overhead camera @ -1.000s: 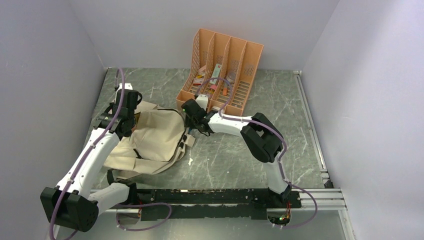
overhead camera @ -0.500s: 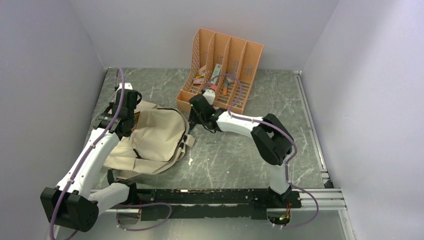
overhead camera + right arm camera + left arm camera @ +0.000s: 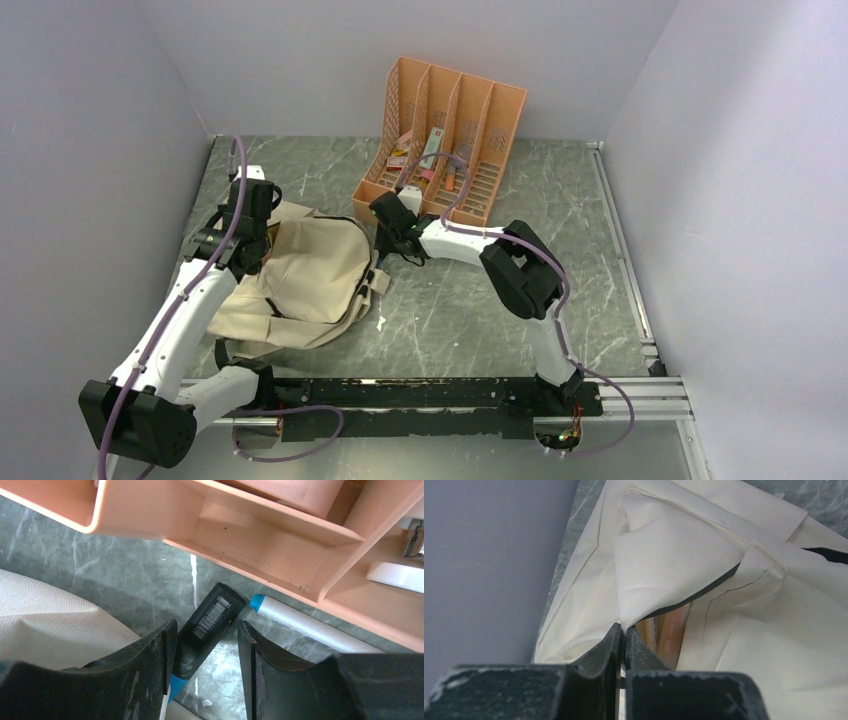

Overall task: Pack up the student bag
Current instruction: Pick up the stationery from the center of the board.

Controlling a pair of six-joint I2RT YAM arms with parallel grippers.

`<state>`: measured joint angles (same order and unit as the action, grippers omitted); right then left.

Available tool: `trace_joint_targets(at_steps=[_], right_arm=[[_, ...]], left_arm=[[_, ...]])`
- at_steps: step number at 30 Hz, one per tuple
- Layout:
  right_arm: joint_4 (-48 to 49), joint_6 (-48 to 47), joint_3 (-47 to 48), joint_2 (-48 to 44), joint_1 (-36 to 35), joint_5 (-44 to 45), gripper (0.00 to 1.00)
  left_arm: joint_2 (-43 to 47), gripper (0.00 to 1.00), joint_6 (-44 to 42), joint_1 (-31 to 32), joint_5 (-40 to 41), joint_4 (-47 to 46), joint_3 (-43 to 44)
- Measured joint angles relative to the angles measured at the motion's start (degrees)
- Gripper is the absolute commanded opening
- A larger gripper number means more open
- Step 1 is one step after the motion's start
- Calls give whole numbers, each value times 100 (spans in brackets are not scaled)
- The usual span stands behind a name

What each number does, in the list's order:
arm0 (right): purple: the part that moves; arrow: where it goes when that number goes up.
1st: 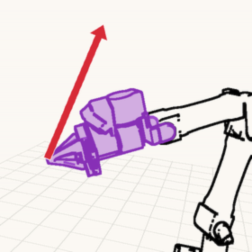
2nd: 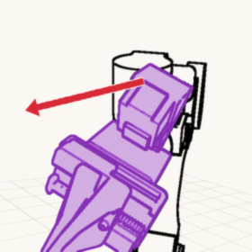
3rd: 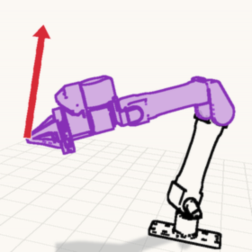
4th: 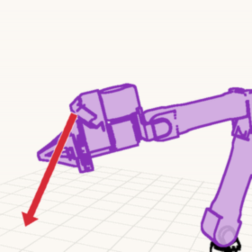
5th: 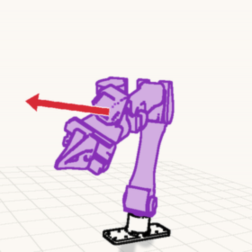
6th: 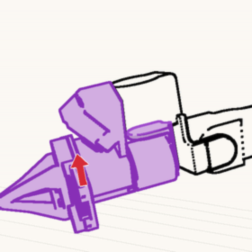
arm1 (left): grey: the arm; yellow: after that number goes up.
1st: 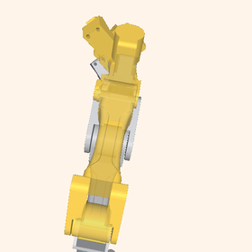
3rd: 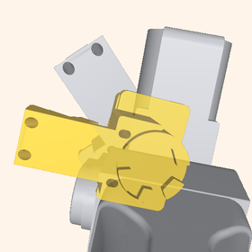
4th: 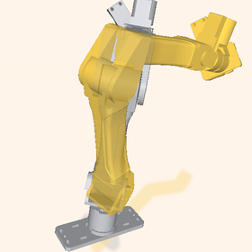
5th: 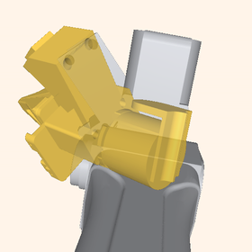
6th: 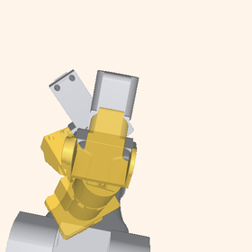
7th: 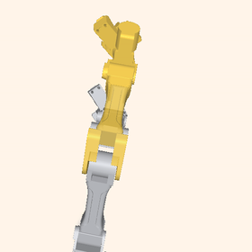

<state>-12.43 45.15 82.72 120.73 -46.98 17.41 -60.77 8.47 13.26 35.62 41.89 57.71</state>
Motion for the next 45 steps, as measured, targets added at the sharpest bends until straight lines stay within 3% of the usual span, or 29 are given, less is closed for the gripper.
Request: trace_joint_targets(at_steps=[7, 15, 21, 27, 33, 45], right_arm=[[-251, -133, 227, 129, -7, 0, 51], [-463, -649, 540, 328, -9, -48, 33], [-151, -999, 136, 87, -7, -184, 18], [-35, -1582, -291, -302, 2, -273, 16], [-79, -2256, -920, -713, 42, -640, 18], [-260, -2085, -1364, -1108, 37, -922, 46]], left_arm=[[17, 5, -33, 0, -52, -7, -2], [118, 5, -57, 0, -120, -7, -4], [181, 5, -57, -2, -138, -20, -46], [179, 5, -61, -2, -162, -50, -48], [179, 5, -96, -9, -243, -59, -48], [179, 5, -120, -11, -328, -131, -48]])
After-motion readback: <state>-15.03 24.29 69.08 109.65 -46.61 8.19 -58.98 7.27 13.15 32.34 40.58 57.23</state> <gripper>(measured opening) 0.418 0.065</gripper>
